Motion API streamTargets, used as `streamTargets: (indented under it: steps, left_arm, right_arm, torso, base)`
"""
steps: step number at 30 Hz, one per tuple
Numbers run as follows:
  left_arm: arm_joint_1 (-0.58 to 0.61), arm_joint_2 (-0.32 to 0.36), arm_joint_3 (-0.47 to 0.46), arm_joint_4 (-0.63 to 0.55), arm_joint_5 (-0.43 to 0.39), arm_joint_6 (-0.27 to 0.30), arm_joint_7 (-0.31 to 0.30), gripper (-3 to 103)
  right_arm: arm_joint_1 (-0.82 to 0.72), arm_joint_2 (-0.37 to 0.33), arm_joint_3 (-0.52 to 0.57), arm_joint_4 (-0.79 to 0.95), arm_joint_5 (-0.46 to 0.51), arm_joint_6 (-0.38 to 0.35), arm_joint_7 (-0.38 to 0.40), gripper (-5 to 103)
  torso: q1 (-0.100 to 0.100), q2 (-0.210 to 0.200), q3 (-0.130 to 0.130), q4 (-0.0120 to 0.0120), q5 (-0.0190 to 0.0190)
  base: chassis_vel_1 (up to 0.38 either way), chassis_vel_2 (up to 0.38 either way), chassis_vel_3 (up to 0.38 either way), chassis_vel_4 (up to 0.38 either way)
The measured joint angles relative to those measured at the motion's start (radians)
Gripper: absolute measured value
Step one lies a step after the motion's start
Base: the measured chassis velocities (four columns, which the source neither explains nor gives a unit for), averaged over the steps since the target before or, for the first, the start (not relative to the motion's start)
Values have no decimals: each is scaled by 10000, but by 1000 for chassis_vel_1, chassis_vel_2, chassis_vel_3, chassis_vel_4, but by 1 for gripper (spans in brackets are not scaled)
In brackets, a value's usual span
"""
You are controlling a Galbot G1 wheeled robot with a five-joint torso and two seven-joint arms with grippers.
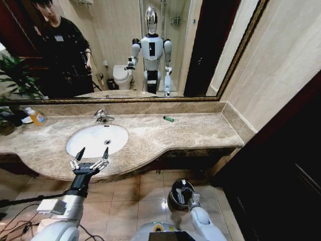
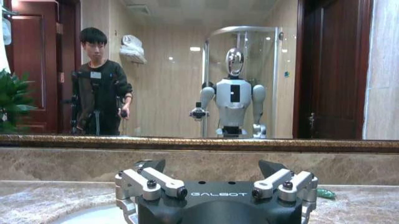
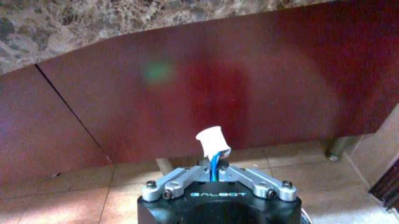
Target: Pick up the trash from the sink and place it in the trash bin.
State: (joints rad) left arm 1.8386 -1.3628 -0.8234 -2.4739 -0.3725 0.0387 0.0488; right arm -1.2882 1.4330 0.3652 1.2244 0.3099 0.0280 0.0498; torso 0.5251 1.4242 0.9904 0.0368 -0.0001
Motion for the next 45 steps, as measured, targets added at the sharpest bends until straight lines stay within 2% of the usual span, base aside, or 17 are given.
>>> streamTargets:
  steps: [4, 6, 7, 9, 11, 15, 16, 18, 19, 21, 22, 25, 27, 30, 34, 45]
  left_arm:
    - [0, 0, 1, 0, 0, 0, 0, 100]
    - [0, 0, 0, 0, 0, 0, 0, 100]
    - [0, 0, 0, 0, 0, 0, 0, 100]
    - [0, 0, 0, 0, 0, 0, 0, 100]
    - [0, 0, 0, 0, 0, 0, 0, 100]
    - [0, 0, 0, 0, 0, 0, 0, 100]
    - [0, 0, 0, 0, 0, 0, 0, 100]
    - [0, 0, 0, -1, 0, 0, 0, 100]
    - [0, 0, 0, -1, 0, 0, 0, 100]
    - [0, 1, 0, 0, 0, 0, 0, 100]
    - [0, 1, 0, 0, 0, 0, 0, 100]
    - [0, 0, 0, 0, 0, 0, 0, 100]
    - [0, 0, 0, 0, 0, 0, 0, 100]
    - [0, 0, 0, 0, 0, -1, 0, 100]
    - [0, 0, 0, 0, 0, 0, 0, 100]
    - [0, 0, 0, 0, 0, 0, 0, 100]
  right_arm:
    - [32, 43, -11, 16, -52, -60, 42, -1]
    - [43, 91, -17, 8, -131, -71, 95, 9]
    - [43, 91, -17, 8, -131, -71, 95, 9]
    - [42, 134, -19, -10, -181, -64, 131, 20]
    - [38, 149, -20, -11, -192, -56, 156, 20]
    - [10, 160, -19, 2, -221, -21, 258, 41]
    - [10, 160, -19, 2, -221, -21, 258, 41]
    - [-19, 147, -14, 17, -233, 20, 310, 52]
    - [-19, 147, -14, 17, -233, 20, 310, 52]
    - [-78, 128, -11, 43, -238, 75, 351, 63]
    - [-78, 128, -11, 43, -238, 75, 351, 63]
    - [-152, 97, -12, 55, -247, 170, 377, 79]
    - [-166, 97, -13, 58, -252, 181, 383, 79]
    - [-179, 113, -21, 114, -261, 195, 396, 95]
    - [-186, 128, -31, 214, -266, 192, 415, 100]
    - [-279, -15, -34, 320, -306, 164, 444, 100]
  torso:
    - [0, 0, 0, 0, 0]
    - [0, 0, 0, 0, 0]
    - [0, 0, 0, 0, 0]
    - [0, 0, 0, 0, 0]
    - [0, 0, 0, 0, 0]
    - [0, 0, 0, 0, 1]
    - [0, 0, 0, 0, 1]
    - [0, 0, 0, 0, 0]
    - [0, 0, 0, 0, 0]
    - [0, 0, 0, 0, 0]
    - [0, 0, 0, 0, 0]
    - [-1, 0, 0, 0, 0]
    - [0, 0, 0, -1, 1]
    - [0, 0, 0, 0, 1]
    - [0, 0, 0, 0, 1]
    - [0, 0, 0, 0, 1]
  base:
    - [0, 0, 0, 0]
    - [0, 0, 0, 0]
    - [0, 0, 0, 0]
    - [0, 0, 0, 0]
    - [0, 0, 0, 0]
    - [0, 0, 0, 0]
    - [0, 0, 0, 0]
    - [0, 0, 0, 0]
    - [0, 0, 0, 0]
    - [0, 0, 0, 0]
    - [0, 0, 0, 0]
    - [0, 0, 0, 0]
    - [0, 0, 0, 0]
    - [0, 0, 0, 0]
    - [0, 0, 0, 0]
    - [0, 0, 0, 0]
